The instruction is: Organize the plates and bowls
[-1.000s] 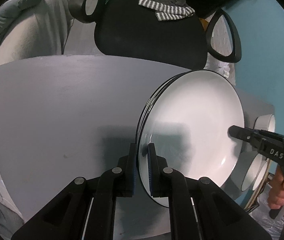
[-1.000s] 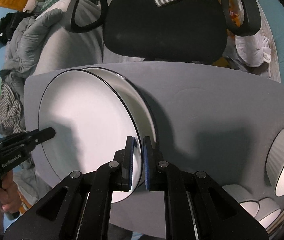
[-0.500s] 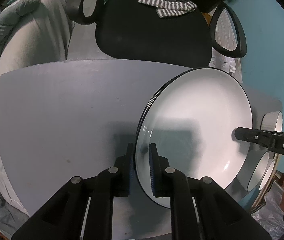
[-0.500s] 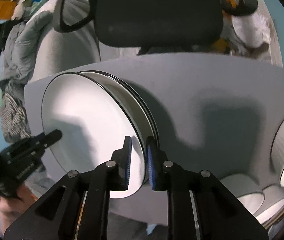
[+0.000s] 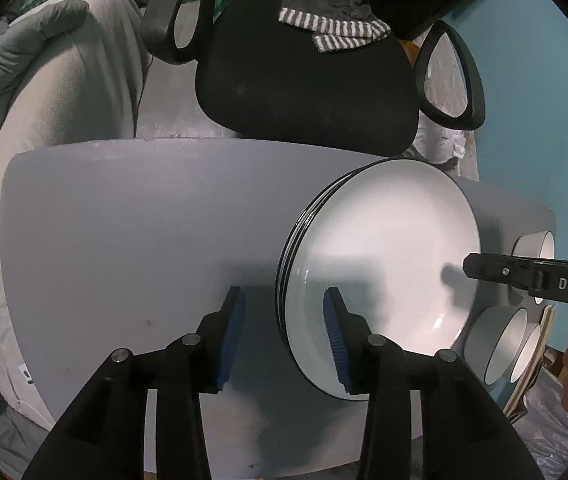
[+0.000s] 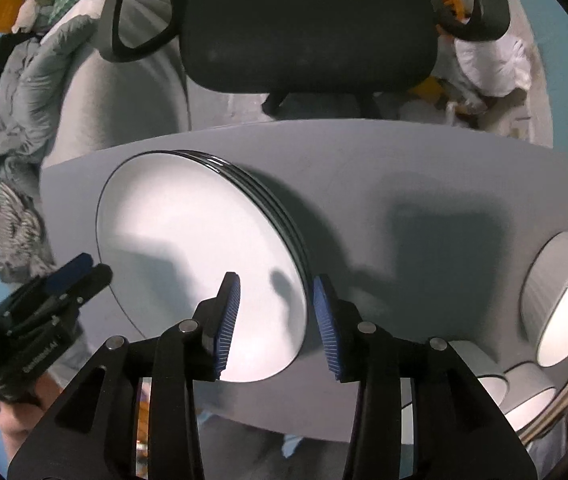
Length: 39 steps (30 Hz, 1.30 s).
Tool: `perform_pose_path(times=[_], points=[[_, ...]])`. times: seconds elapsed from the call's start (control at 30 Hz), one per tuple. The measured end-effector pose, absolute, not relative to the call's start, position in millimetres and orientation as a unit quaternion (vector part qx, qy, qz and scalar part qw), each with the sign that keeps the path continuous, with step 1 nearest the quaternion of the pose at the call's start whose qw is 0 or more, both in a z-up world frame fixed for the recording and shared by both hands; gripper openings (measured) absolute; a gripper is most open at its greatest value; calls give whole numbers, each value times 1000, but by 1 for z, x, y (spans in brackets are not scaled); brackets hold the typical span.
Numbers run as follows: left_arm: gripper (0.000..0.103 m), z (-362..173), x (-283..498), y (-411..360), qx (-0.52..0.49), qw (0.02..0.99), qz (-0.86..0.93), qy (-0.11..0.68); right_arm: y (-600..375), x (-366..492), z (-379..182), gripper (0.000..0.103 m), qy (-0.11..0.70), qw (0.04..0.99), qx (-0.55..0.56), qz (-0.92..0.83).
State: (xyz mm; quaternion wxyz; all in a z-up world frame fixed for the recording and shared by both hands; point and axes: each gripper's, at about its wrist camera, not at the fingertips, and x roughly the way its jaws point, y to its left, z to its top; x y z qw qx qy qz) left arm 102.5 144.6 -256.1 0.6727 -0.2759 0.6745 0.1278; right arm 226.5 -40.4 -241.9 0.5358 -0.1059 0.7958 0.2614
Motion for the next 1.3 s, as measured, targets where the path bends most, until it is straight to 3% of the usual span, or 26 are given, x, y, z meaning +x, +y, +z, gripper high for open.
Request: perform_pose_path(times=[0.2, 0.3, 0.77, 1.3], points=[[53, -234, 98, 144, -267, 690, 135, 659, -40, 225, -228, 40, 780, 553, -122, 265], [57, -219, 94, 142, -258, 700, 140, 651, -43, 222, -210, 51, 763, 572, -138, 268], [79, -141, 63, 88, -218, 750, 127, 611, -82, 204, -118, 64, 688, 653, -166, 269], [80, -83, 56, 21, -161, 779, 102, 597, -153, 189, -47, 68, 629, 727, -123, 247]])
